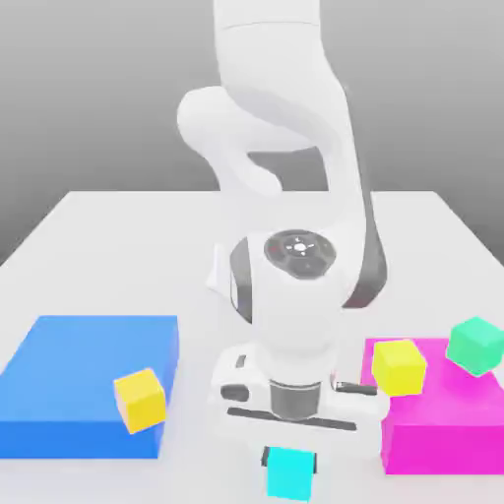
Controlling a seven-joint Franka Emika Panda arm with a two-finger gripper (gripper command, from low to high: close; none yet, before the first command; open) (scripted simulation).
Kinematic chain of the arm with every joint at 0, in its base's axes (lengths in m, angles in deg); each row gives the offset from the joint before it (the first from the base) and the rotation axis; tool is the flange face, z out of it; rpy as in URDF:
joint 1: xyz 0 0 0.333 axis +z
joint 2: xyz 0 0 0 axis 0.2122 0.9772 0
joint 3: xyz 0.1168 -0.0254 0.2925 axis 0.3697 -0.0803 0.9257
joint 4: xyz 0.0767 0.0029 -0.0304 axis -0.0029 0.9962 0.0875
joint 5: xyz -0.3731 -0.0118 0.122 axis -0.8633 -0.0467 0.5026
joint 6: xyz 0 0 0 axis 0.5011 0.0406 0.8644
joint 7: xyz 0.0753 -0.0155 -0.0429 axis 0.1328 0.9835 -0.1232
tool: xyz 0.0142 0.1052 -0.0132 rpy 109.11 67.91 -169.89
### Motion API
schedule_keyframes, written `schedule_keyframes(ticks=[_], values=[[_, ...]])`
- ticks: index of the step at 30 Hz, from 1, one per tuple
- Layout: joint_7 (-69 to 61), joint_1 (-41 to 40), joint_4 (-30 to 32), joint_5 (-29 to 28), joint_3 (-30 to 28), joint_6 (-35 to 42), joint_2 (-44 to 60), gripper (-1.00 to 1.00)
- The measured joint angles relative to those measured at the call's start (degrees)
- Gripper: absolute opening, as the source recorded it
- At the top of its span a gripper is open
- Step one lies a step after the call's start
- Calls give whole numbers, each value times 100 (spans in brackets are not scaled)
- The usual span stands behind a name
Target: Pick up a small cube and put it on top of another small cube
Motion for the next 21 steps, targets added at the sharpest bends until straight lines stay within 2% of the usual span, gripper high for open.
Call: schedule_keyframes(ticks=[2, 7, 12, 18, 21], values=[[-6, -11, 5, 7, 12, 21, -22, -100], [-214, -149, 185, 259, 239, 729, -928, -100], [-94, 622, 70, 336, 980, 1533, -1786, -100], [-881, 1987, 8, 1042, 1465, 2812, -2898, -100], [-1077, 2131, 133, 1024, 1566, 2676, -2852, -100]])
